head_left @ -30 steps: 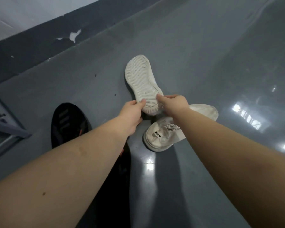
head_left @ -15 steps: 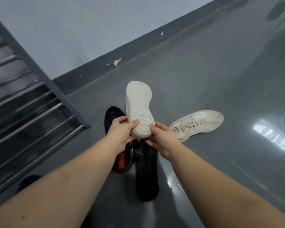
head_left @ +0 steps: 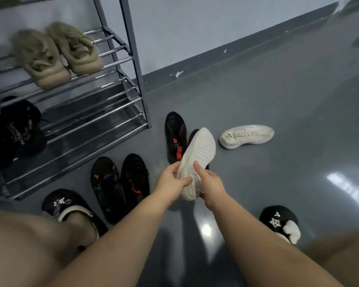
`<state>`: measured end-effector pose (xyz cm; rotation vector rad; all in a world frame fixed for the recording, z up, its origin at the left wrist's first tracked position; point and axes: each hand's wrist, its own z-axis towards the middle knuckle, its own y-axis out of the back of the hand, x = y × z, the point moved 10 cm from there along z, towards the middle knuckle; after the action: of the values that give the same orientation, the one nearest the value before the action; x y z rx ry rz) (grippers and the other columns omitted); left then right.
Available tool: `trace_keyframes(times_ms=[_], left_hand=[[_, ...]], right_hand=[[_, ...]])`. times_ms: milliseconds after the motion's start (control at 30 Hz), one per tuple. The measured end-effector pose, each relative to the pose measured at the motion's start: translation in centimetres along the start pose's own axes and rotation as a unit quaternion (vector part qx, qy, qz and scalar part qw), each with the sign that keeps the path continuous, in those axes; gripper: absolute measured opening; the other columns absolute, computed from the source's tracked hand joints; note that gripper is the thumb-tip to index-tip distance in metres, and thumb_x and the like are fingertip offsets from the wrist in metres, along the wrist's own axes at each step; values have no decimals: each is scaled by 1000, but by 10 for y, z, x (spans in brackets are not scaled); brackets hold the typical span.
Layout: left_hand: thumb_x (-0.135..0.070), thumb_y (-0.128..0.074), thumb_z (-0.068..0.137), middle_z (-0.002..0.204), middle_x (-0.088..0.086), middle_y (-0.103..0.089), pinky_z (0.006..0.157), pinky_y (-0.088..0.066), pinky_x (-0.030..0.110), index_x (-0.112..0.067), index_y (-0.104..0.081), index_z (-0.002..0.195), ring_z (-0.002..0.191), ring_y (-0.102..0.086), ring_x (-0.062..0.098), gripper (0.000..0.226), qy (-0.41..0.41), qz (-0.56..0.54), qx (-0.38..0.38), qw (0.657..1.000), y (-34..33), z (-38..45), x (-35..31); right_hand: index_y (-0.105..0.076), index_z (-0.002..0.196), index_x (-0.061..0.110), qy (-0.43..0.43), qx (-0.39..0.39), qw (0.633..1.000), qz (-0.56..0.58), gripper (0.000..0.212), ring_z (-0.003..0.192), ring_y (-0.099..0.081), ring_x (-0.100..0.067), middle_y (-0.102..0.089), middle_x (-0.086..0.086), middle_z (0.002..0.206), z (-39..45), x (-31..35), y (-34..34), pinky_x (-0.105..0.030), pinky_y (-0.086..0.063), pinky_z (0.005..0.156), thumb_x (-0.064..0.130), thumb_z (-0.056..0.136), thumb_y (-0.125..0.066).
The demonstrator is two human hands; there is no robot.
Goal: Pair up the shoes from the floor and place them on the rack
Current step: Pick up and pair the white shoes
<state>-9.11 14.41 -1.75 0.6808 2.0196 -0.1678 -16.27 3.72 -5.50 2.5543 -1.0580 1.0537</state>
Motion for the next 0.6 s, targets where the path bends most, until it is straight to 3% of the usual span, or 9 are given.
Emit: trace_keyframes(times_ms=[67,167,233,300,400,500,600], left_hand=[[-15,-73,78,127,-4,-59,98,-47,30,-21,-44,139,111,-59,15,68,-24,83,13,996,-8,-16,6],[-24,-78,70,125,-7,-61,101,-46,34,-28,-44,138,113,-60,15,76,-38,134,47,989,-18,-30,16],[-23,-76,75,129,-2,-61,103,-45,32,-23,-47,137,115,-59,14,69,-42,80,78,993,-22,-34,14],[-24,-65,87,132,4,-58,97,-45,27,-15,-48,136,116,-56,15,53,-15,-13,63,998,-12,-37,12],[-42,-55,90,135,2,-50,85,-44,33,-18,-47,135,117,-50,23,52,103,-75,19,992,9,-38,40],[-53,-48,89,119,7,-54,77,-49,39,-15,-49,127,100,-55,27,54,220,-143,119,958,-13,-53,65],[-45,-42,94,98,7,-63,79,-52,38,-13,-58,107,87,-61,22,38,216,-224,186,932,-36,-60,58]], right_hand=[[-64,107,7,1,-6,1000,15,36,83,-69,-23,-71,-12,103,-12,-8,8,-30,-55,64,35,84,-68],[-61,104,7,-22,-18,999,29,35,81,-67,-23,-70,-12,98,-22,-21,17,-36,-56,74,32,81,-71],[-59,108,6,-46,-13,998,44,40,85,-67,-25,-68,-11,98,-26,-28,22,-41,-55,84,32,81,-71],[-58,117,5,-58,4,996,66,50,92,-65,-25,-67,-12,105,-28,-29,23,-41,-55,83,36,81,-70],[-56,126,3,-57,49,992,103,56,101,-62,-25,-65,-12,114,-29,-25,20,-39,-52,88,40,84,-63],[-58,125,2,-44,96,989,102,56,107,-60,-27,-66,-12,111,-30,-21,12,-38,-41,103,43,87,-57],[-58,128,8,-34,129,988,79,54,124,-54,-27,-64,-10,125,-31,-21,9,-40,-32,114,44,88,-56]])
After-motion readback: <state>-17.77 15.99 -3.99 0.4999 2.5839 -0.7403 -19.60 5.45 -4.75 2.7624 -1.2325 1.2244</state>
